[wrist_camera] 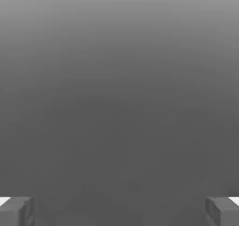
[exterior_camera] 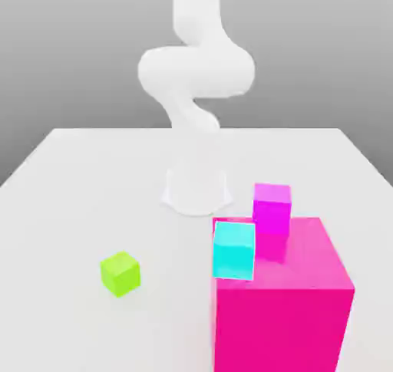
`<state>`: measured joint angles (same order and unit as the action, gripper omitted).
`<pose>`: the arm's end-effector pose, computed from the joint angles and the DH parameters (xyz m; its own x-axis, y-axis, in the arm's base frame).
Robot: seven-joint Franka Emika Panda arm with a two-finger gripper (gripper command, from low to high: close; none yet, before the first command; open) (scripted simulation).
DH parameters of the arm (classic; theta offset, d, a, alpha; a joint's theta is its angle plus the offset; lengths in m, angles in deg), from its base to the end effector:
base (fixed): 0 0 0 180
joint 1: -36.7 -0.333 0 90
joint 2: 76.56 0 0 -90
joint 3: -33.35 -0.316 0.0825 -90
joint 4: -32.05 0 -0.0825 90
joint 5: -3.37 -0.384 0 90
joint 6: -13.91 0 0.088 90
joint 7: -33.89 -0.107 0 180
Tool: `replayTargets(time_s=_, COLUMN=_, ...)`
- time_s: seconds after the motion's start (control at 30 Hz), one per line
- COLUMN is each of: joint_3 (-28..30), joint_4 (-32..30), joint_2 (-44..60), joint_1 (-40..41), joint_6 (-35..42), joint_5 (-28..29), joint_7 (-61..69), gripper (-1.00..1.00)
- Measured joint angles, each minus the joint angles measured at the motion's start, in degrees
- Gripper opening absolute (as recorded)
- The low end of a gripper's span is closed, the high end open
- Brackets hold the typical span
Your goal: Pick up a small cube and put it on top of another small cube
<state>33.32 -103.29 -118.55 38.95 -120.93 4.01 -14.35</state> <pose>0.3746 -0.0146 0.6611 0.4702 -0.7593 0.4498 -0.5840 -0.6498 -0.4865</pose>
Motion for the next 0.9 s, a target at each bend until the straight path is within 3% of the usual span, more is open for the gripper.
replayTargets(time_s=0.57, joint_3=4.7, joint_4=-29.4, joint_2=34.7, joint_1=16.6, joint_6=-26.5, joint_5=1.8, joint_7=-18.3, gripper=0.0)
replayTargets(time_s=0.83, joint_3=1.3, joint_4=-29.5, joint_2=53.6, joint_1=20.8, joint_6=-41.7, joint_5=-4.2, joint_7=-15.7, gripper=0.0)
replayTargets(time_s=0.87, joint_3=0.8, joint_4=-29.3, joint_2=55.1, joint_1=21.3, joint_6=-42.9, joint_5=-4.4, joint_7=-15.6, gripper=-1.0)
replayTargets(time_s=0.9, joint_3=0.8, joint_4=-29.3, joint_2=55.1, joint_1=21.3, joint_6=-42.9, joint_5=-4.4, joint_7=-15.6, gripper=-1.0)
